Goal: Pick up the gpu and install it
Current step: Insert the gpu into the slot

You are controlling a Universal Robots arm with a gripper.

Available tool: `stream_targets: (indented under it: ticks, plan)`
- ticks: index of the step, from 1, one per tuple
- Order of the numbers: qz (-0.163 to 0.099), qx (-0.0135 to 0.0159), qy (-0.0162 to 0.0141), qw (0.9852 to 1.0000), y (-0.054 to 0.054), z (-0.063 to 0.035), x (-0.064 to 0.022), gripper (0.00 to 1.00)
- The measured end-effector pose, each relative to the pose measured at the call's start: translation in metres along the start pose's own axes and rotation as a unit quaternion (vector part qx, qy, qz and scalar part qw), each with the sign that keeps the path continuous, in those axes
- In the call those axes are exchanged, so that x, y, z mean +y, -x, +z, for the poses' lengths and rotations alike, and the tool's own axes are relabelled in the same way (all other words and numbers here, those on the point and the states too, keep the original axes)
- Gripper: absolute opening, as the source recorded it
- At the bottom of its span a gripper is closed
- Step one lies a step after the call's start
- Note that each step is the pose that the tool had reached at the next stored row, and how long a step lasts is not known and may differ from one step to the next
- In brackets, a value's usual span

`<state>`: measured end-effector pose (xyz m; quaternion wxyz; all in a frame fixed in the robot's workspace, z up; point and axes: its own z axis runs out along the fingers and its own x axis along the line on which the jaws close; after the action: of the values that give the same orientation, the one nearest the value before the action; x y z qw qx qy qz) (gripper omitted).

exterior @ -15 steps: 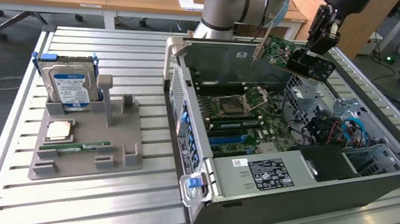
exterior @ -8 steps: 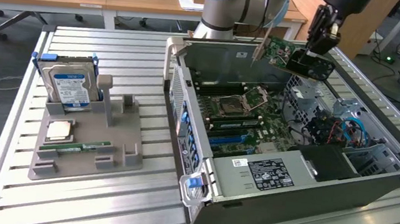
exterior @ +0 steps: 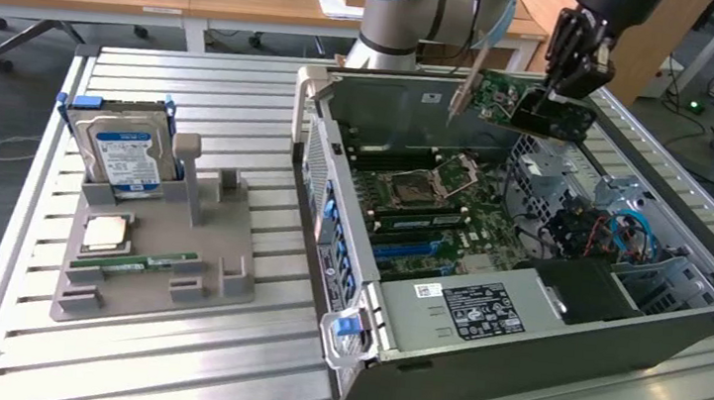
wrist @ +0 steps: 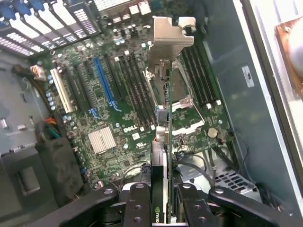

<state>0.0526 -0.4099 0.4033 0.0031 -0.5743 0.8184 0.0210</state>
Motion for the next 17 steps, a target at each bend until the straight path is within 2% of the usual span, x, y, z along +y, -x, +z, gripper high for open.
stream_targets:
  ticks: [4,8,11,16,17]
  plan:
    - [-0.036,0.0011,0.0011,0.9993,0.0,0.0005,0.0,0.26]
    - [-0.073,0.0022,0.0021,0.9973,-0.0001,0.0009,0.0,0.26]
    - [-0.1,0.003,0.0029,0.995,-0.0001,0.0012,-0.0001,0.26]
    - [-0.144,0.0045,0.0042,0.9895,-0.0001,0.0015,-0.0001,0.26]
    - [-0.149,0.0048,0.0043,0.9889,-0.0001,0.0015,-0.0001,0.26]
